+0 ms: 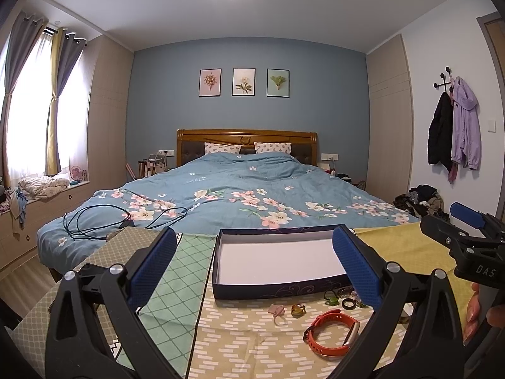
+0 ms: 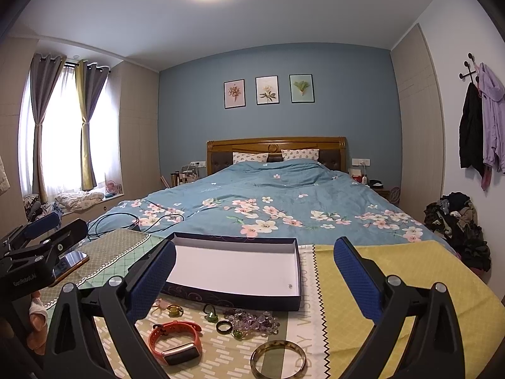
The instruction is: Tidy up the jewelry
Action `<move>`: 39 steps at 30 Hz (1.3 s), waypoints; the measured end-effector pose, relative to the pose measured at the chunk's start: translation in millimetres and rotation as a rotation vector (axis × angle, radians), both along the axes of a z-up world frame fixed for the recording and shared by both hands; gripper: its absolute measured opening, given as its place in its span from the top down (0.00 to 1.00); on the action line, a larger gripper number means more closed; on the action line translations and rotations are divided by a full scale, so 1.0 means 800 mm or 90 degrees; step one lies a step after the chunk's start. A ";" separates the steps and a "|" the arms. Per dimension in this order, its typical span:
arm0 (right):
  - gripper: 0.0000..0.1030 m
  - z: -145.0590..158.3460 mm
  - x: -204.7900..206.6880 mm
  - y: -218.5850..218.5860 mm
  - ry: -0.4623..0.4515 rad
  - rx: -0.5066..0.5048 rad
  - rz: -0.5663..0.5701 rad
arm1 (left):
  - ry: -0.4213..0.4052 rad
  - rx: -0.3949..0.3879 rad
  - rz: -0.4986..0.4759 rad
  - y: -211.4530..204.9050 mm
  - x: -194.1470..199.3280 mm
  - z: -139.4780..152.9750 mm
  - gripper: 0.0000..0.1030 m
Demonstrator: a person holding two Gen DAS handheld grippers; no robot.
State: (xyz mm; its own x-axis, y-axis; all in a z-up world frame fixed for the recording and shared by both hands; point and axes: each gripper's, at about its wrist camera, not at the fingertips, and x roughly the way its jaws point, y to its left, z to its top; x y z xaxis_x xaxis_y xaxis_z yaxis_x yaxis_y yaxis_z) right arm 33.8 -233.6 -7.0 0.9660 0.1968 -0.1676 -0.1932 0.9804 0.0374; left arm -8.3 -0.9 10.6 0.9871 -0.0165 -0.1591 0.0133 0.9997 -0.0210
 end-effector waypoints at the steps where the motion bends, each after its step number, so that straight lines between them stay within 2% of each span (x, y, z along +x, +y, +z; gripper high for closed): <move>1: 0.06 -0.001 0.000 0.000 0.000 0.001 0.000 | 0.000 0.000 0.000 -0.001 -0.004 -0.001 0.05; 39: 0.06 -0.001 0.000 -0.003 0.004 0.010 0.005 | -0.009 0.006 0.000 -0.001 -0.009 -0.001 0.05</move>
